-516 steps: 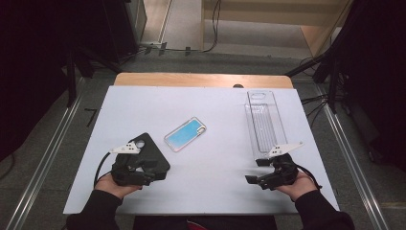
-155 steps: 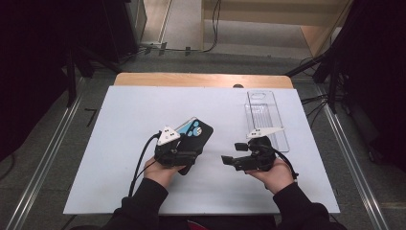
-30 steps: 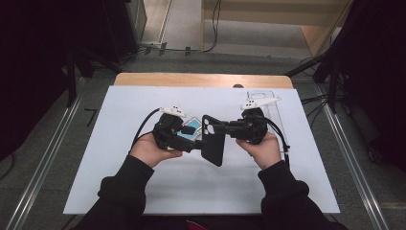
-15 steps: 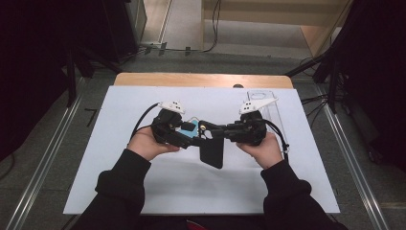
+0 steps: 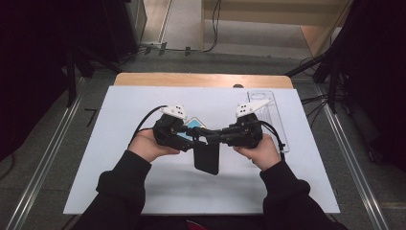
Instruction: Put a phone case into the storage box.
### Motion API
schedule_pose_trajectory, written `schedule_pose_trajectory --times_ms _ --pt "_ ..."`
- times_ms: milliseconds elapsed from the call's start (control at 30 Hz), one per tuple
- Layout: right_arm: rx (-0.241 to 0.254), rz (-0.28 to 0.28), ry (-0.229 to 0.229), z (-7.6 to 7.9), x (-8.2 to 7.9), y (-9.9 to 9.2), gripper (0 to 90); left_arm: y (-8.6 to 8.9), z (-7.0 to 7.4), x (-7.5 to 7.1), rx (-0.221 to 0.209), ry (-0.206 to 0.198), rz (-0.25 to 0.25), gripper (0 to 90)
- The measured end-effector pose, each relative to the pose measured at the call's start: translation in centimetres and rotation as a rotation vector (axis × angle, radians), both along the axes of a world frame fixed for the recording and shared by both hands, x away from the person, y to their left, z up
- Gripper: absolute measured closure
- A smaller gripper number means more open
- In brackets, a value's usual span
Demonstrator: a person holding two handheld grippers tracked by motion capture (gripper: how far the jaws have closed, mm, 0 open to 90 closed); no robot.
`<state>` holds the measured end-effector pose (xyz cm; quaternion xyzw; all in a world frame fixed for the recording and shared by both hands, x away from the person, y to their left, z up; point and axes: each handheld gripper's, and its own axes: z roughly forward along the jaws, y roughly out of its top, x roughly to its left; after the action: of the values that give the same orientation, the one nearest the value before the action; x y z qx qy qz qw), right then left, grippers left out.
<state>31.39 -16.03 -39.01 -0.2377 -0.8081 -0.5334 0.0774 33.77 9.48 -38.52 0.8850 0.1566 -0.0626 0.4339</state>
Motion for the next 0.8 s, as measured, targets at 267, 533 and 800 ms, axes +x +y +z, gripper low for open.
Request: schedule_pose_trajectory --times_ms 267,533,800 --pt "0.002 0.014 0.003 -0.2 0.2 -0.3 75.3 0.7 -0.4 0.4 -0.041 0.075 -0.029 72.4" --pt "0.021 -0.021 0.021 -0.1 0.3 -0.5 64.5 0.7 -0.2 0.3 -0.053 0.110 -0.053 76.4" --pt "0.018 -0.187 -0.076 0.6 -0.2 -0.8 26.6 1.8 0.6 0.8 -0.032 0.155 0.060 76.2"
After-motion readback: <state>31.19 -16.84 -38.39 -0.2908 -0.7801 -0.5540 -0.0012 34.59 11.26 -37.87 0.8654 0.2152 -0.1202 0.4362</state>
